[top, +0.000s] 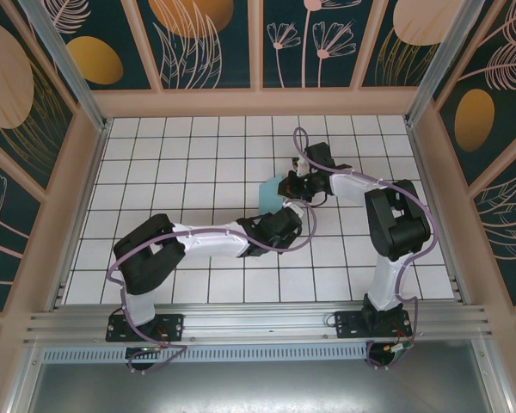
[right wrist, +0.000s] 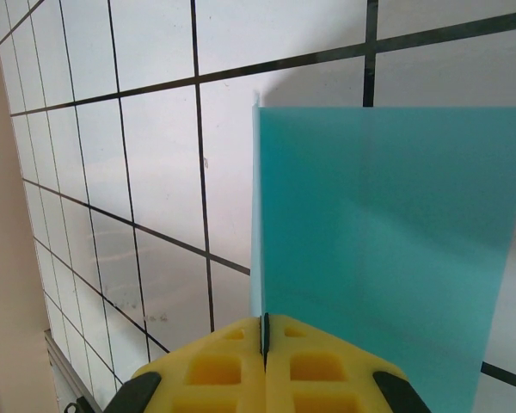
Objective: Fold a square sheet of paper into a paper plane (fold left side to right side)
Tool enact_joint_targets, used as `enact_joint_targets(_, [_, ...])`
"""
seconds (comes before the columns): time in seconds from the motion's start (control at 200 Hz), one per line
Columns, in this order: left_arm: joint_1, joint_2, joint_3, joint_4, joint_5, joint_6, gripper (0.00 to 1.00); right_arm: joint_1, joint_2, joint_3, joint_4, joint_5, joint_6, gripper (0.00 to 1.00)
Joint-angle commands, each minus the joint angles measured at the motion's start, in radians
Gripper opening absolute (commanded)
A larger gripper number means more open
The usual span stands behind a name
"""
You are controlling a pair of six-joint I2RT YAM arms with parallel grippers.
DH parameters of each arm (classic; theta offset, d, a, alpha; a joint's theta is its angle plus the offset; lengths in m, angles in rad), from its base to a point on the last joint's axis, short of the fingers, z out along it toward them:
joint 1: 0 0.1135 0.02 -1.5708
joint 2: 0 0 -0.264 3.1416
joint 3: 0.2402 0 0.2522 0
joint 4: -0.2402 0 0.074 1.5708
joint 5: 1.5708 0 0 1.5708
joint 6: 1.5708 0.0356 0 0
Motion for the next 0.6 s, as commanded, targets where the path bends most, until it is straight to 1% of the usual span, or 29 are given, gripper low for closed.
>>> enact_joint_targets(0.0, [-0.001,-0.001,0.014,-0.029,-0.036,0.007,0.42,-0.003,0.013,0.04,-0.039,0.002,-0.017,0.09])
enact_joint_targets(0.07, [-0.002,-0.011,0.004,-0.013,-0.018,0.001,0.24,-0.003,0.003,0.052,-0.049,0.024,-0.034,0.18])
enact_joint_targets(0.11, [-0.001,-0.014,-0.001,-0.006,-0.008,-0.006,0.17,-0.004,-0.005,0.06,-0.059,0.047,-0.046,0.22])
enact_joint_targets(0.23, [0.001,-0.03,-0.007,0.01,0.033,-0.026,0.02,-0.007,-0.057,0.071,-0.059,0.105,-0.079,0.37])
enact_joint_targets(0.26, [0.004,-0.034,-0.006,0.009,0.047,-0.031,0.0,-0.007,-0.075,0.07,-0.056,0.12,-0.084,0.42])
enact_joint_targets(0.41, [0.048,-0.051,-0.003,0.008,0.158,-0.087,0.0,-0.02,-0.181,0.03,-0.028,0.192,-0.106,0.58])
enact_joint_targets(0.51, [0.091,-0.068,-0.009,0.009,0.261,-0.124,0.0,-0.032,-0.266,-0.034,-0.01,0.238,-0.109,0.67])
enact_joint_targets(0.59, [0.121,-0.078,-0.014,0.013,0.337,-0.153,0.0,-0.037,-0.33,-0.098,0.003,0.259,-0.11,0.72])
